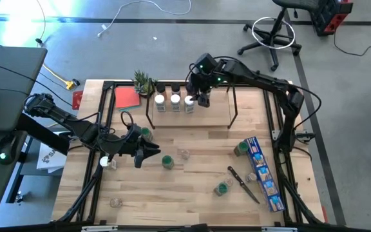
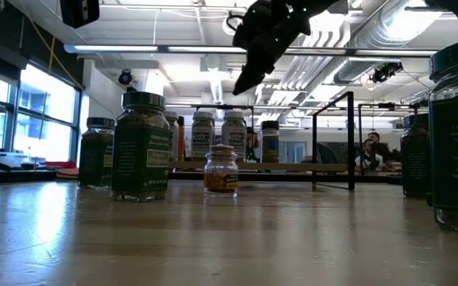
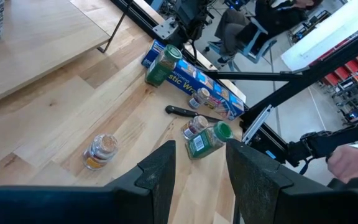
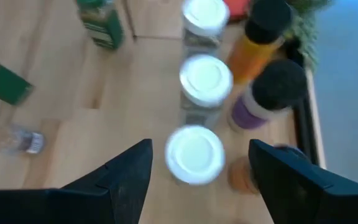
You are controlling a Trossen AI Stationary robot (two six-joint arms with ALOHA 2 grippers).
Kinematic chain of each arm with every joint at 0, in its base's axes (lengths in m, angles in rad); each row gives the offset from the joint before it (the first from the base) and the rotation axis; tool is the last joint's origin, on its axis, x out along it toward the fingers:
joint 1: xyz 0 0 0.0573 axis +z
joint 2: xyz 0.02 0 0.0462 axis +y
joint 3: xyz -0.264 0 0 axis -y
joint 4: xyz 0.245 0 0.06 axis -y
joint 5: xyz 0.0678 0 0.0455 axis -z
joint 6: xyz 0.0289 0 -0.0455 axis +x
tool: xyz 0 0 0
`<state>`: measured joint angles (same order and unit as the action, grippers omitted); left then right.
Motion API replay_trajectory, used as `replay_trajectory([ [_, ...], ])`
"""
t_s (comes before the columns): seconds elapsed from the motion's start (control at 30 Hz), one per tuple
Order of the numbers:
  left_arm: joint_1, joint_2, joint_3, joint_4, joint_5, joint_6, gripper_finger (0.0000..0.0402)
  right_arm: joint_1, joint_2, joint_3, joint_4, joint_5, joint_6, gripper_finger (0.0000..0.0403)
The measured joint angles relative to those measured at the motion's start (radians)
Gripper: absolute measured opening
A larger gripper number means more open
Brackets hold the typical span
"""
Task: Shelf spices
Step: Put the white seasoning bottle on the shelf aligned with the black seasoning bottle
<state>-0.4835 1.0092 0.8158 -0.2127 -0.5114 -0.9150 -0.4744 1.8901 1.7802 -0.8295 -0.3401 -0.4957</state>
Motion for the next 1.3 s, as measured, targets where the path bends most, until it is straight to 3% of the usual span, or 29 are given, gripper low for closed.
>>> replay_trajectory([
  [0.33, 0.000, 0.000, 0.000, 0.000, 0.000, 0.000, 0.0135, 0.023, 0.034, -0.001, -0.011, 0.001, -0.004, 0.0306],
  [0.43, 0.000, 0.000, 0.000, 0.000, 0.000, 0.000, 0.0135, 0.034, 0.041, -0.001, 0.005, 0.042, -0.051, 0.0317],
  [0.77, 0.000, 0.000, 0.000, 0.000, 0.000, -0.001, 0.0135, 0.033, 0.091, -0.001, 0.015, 0.045, -0.158, 0.0319],
  [1.3, 0.000, 0.000, 0.000, 0.000, 0.000, 0.000, 0.0135, 0.034, 0.134, -0.002, -0.003, 0.078, -0.156, 0.0305],
])
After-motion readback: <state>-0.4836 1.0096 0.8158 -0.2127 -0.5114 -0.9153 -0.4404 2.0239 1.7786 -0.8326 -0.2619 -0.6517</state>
